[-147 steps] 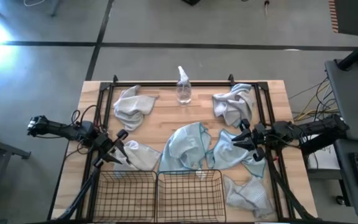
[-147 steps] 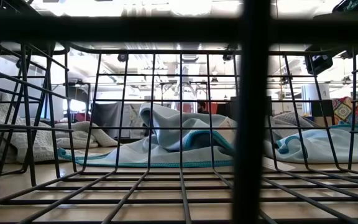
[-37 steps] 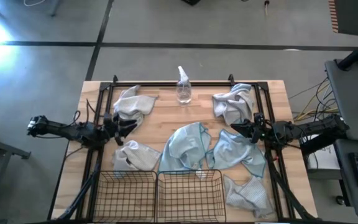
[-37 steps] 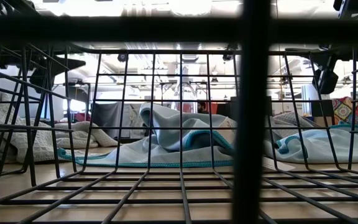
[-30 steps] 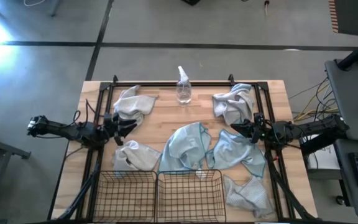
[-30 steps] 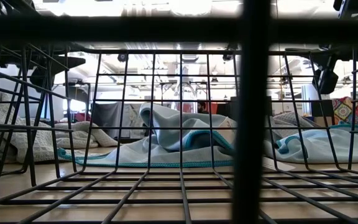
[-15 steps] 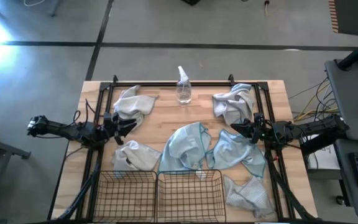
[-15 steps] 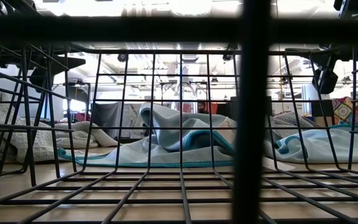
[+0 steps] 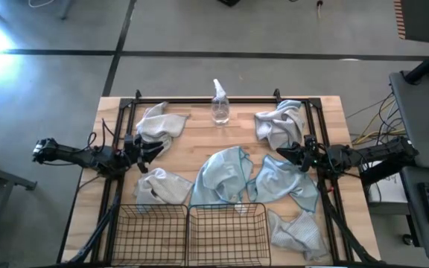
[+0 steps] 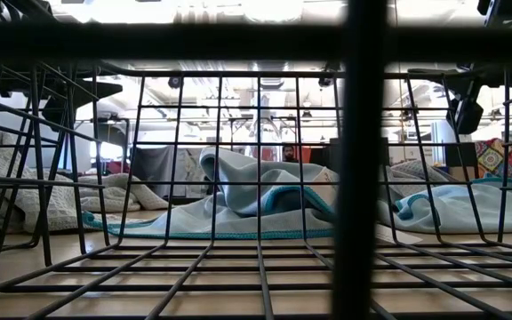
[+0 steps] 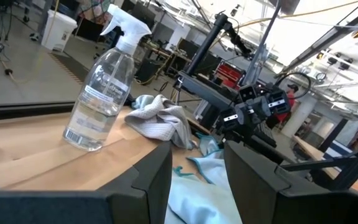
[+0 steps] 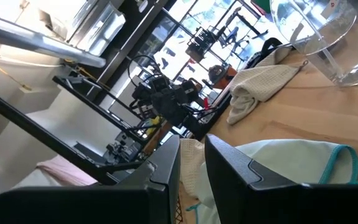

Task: Sort microfiber towel by color & place in baskets
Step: Put the top left gray microfiber towel into the left black wire basket

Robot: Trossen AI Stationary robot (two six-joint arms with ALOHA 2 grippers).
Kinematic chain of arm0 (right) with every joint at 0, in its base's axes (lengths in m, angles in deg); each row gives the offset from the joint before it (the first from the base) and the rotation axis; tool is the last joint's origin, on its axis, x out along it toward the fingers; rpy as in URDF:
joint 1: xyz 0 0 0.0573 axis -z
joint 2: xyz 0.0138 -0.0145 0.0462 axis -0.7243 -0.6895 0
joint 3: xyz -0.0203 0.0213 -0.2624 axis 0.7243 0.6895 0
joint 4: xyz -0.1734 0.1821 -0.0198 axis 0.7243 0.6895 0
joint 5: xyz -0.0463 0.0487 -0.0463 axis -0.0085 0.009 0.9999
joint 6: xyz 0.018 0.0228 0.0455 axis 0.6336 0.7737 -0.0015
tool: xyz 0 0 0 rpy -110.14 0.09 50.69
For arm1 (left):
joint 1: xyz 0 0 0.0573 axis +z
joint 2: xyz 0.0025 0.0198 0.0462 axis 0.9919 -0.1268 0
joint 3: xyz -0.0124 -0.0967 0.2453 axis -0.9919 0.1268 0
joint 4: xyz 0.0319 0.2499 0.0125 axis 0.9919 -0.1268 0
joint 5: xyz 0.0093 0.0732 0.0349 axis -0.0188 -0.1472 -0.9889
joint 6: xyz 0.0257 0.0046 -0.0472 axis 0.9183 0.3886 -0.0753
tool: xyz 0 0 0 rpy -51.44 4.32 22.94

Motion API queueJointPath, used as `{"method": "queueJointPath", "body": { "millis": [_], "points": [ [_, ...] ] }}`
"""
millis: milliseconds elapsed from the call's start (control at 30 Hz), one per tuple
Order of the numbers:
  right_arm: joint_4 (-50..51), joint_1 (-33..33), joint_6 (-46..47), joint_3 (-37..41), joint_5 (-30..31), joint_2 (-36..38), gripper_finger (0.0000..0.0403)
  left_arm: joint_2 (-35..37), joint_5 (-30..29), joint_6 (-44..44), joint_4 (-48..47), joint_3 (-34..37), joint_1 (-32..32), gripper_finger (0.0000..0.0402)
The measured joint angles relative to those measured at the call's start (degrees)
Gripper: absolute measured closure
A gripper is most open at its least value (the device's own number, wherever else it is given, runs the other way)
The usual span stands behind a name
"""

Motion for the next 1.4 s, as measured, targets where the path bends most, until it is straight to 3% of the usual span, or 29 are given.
{"method": "queueJointPath", "body": {
  "millis": [200,367,500,667,767,1033,1400],
  "points": [
    [-0.02,0.00,0.08,0.00,0.00,0.01,0.0335,-0.02,-0.58,-1.85,0.29,0.00,0.00,0.0269],
    [-0.04,0.00,1.82,0.00,0.00,0.00,0.0335,0.00,-5.45,-11.68,0.83,0.00,0.04,0.0269],
    [-0.06,0.00,3.65,-0.02,0.00,0.01,0.0335,-0.02,-3.33,-12.91,5.59,0.00,0.04,0.0269],
    [1.20,0.00,-0.05,-2.95,0.00,-0.14,0.0335,-0.02,-1.91,-4.73,18.74,-0.07,0.00,0.0269],
    [4.41,0.00,-4.69,-7.37,-0.02,-0.32,0.0335,-0.02,-1.90,2.07,19.65,-3.10,0.00,0.0269],
    [28.32,0.00,-12.21,-26.48,-0.07,-3.95,0.0335,-5.00,2.69,16.14,4.41,-21.40,0.00,0.0269],
    [66.38,0.00,-12.91,-51.89,-0.21,-15.81,0.0335,-20.74,8.61,24.16,-32.99,-51.46,0.00,0.0269]
  ]
}}
